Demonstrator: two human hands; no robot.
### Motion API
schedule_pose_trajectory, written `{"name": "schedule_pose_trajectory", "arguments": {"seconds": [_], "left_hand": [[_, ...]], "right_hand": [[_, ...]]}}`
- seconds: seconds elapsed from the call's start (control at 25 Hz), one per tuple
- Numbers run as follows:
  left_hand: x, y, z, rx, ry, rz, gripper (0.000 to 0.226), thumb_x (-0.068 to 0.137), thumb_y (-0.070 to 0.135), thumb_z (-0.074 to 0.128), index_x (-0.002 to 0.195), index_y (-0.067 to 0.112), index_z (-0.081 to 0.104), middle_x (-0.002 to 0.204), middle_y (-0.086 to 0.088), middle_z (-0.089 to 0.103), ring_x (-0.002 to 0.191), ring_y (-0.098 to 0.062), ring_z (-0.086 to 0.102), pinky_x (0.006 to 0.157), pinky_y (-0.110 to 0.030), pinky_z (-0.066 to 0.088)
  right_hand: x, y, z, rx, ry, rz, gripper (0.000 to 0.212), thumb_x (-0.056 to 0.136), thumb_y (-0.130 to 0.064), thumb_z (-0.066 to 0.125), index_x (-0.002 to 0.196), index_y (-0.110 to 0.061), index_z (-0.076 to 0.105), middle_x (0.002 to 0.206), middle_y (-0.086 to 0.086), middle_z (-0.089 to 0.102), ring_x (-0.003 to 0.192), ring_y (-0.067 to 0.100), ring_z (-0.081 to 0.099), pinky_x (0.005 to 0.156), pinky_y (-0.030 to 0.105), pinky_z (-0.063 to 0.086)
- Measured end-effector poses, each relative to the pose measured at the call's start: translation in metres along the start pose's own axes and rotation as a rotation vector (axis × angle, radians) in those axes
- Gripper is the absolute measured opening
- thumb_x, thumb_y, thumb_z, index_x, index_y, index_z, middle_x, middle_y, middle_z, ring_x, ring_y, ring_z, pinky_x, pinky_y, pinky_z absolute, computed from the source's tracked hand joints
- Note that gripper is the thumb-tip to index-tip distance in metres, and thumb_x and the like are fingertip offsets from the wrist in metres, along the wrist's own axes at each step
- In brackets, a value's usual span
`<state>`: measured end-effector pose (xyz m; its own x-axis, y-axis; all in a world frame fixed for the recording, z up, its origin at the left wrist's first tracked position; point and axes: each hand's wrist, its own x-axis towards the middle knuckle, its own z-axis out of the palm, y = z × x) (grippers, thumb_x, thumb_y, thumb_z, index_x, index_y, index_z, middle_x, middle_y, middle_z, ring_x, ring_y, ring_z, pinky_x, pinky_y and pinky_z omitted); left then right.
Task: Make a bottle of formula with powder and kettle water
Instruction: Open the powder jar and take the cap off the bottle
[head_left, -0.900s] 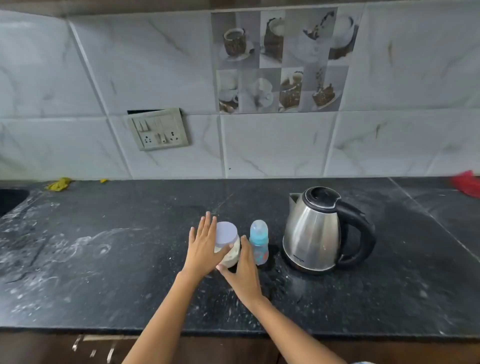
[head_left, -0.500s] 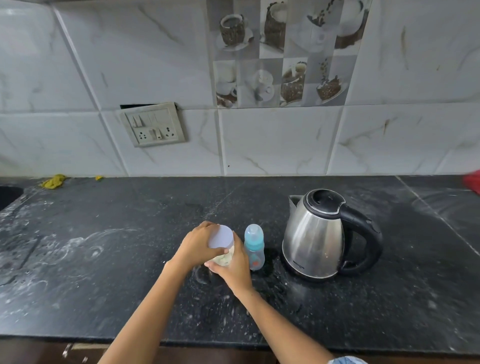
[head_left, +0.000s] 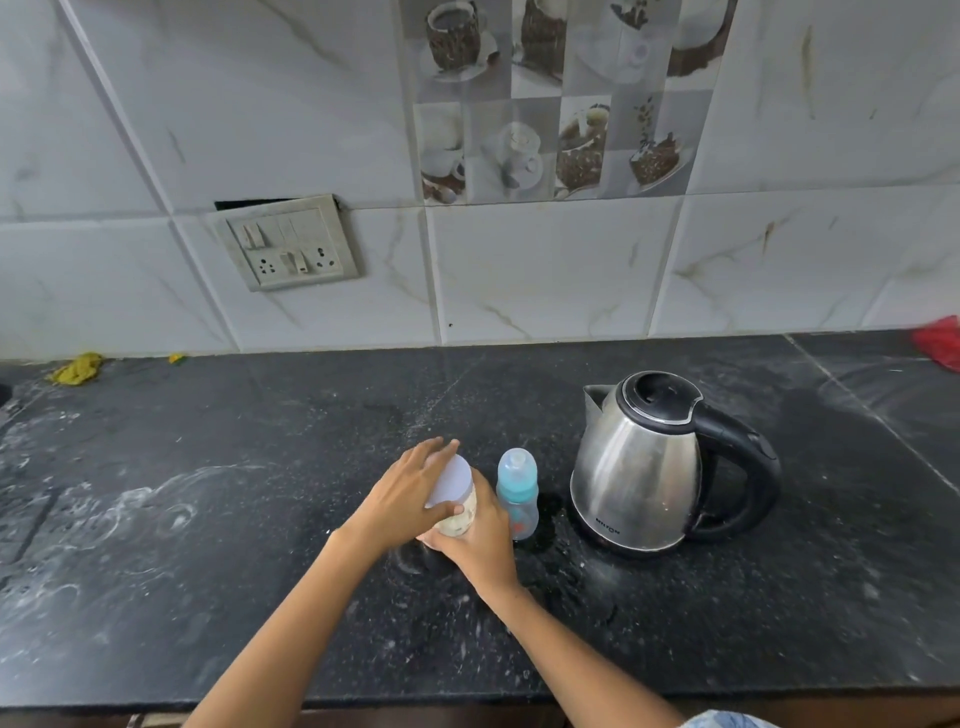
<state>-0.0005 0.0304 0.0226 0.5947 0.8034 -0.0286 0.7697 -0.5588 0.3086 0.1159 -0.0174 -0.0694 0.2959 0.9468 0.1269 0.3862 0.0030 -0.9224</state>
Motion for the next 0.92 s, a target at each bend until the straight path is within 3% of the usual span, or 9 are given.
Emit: {"name": "schedule_pose_trajectory", "arguments": {"seconds": [0.16, 0.48, 0.56, 0.64, 0.68, 0.76, 0.8, 0.84, 0.92], "left_hand": [[0.011, -0.003, -0.008, 0.14, -0.172, 0.107, 0.068, 0.095, 0.045, 0.046, 0.151, 0.023, 0.014, 0.156, -0.006, 0.019, 0.142, -0.027, 0.018, 0.115, -0.037, 0.024], [0.008, 0.024, 0.006, 0.473, 0.01, -0.15, 0.079, 0.092, 0.064, 0.028, 0.145, 0.006, 0.025, 0.133, -0.017, 0.046, 0.119, -0.028, 0.044, 0.097, -0.033, 0.041], [0.009, 0.024, -0.006, 0.384, 0.012, -0.269, 0.079, 0.081, 0.075, 0.036, 0.114, 0.006, 0.054, 0.112, -0.013, 0.059, 0.104, -0.025, 0.055, 0.08, -0.031, 0.048], [0.009, 0.014, -0.024, 0.265, -0.011, -0.365, 0.069, 0.075, 0.08, 0.043, 0.074, 0.011, 0.053, 0.09, -0.007, 0.064, 0.083, -0.022, 0.06, 0.063, -0.029, 0.044], [0.008, 0.008, -0.03, 0.216, -0.035, -0.366, 0.065, 0.073, 0.078, 0.051, 0.071, 0.013, 0.05, 0.092, -0.006, 0.065, 0.083, -0.023, 0.061, 0.063, -0.029, 0.043], [0.01, -0.001, -0.039, 0.115, -0.186, -0.24, 0.067, 0.07, 0.057, 0.073, 0.114, 0.01, 0.053, 0.133, -0.008, 0.055, 0.119, -0.028, 0.053, 0.087, -0.034, 0.046], [0.013, -0.002, -0.041, 0.081, -0.282, -0.123, 0.087, 0.07, 0.041, 0.079, 0.14, 0.014, 0.036, 0.152, -0.006, 0.035, 0.137, -0.026, 0.037, 0.105, -0.037, 0.039], [0.016, -0.001, -0.043, 0.076, -0.36, -0.017, 0.099, 0.07, 0.028, 0.081, 0.149, 0.021, 0.022, 0.158, -0.003, 0.022, 0.144, -0.023, 0.026, 0.114, -0.037, 0.03], [0.023, 0.002, -0.043, 0.147, -0.335, 0.093, 0.092, 0.073, 0.021, 0.078, 0.147, 0.032, 0.025, 0.151, -0.003, 0.035, 0.139, -0.021, 0.034, 0.111, -0.036, 0.034]], "right_hand": [[-0.002, -0.002, 0.001, 0.009, 0.017, 0.007, 0.091, 0.057, -0.035, 0.087, 0.137, -0.019, 0.047, 0.123, -0.009, 0.065, 0.113, 0.007, 0.062, 0.096, 0.031, 0.052], [-0.009, -0.01, 0.008, 0.013, 0.096, 0.021, 0.081, 0.061, -0.041, 0.083, 0.132, -0.024, 0.05, 0.119, -0.013, 0.066, 0.111, 0.002, 0.061, 0.092, 0.028, 0.053], [-0.009, -0.008, 0.009, -0.024, 0.084, 0.039, 0.092, 0.055, -0.047, 0.086, 0.135, -0.02, 0.049, 0.122, -0.011, 0.066, 0.113, 0.005, 0.061, 0.093, 0.027, 0.051], [-0.008, -0.006, 0.007, -0.048, 0.095, 0.045, 0.096, 0.051, -0.052, 0.086, 0.134, -0.02, 0.05, 0.121, -0.011, 0.066, 0.111, 0.006, 0.062, 0.092, 0.025, 0.051], [-0.007, -0.005, 0.007, -0.051, 0.103, 0.047, 0.096, 0.05, -0.053, 0.086, 0.134, -0.021, 0.05, 0.121, -0.012, 0.066, 0.11, 0.006, 0.062, 0.091, 0.024, 0.052], [-0.006, -0.005, 0.007, -0.06, 0.108, 0.046, 0.095, 0.05, -0.051, 0.086, 0.134, -0.023, 0.05, 0.122, -0.014, 0.065, 0.112, 0.003, 0.06, 0.091, 0.02, 0.051], [-0.006, -0.006, 0.007, -0.069, 0.108, 0.045, 0.096, 0.05, -0.05, 0.087, 0.134, -0.023, 0.05, 0.124, -0.015, 0.064, 0.114, 0.002, 0.058, 0.092, 0.019, 0.049], [-0.006, -0.006, 0.007, -0.075, 0.109, 0.044, 0.096, 0.05, -0.049, 0.087, 0.135, -0.024, 0.049, 0.125, -0.015, 0.063, 0.114, 0.001, 0.057, 0.094, 0.019, 0.049], [-0.007, -0.008, 0.007, -0.067, 0.109, 0.05, 0.096, 0.05, -0.051, 0.085, 0.135, -0.026, 0.049, 0.123, -0.016, 0.064, 0.113, -0.001, 0.058, 0.094, 0.019, 0.049]]}}
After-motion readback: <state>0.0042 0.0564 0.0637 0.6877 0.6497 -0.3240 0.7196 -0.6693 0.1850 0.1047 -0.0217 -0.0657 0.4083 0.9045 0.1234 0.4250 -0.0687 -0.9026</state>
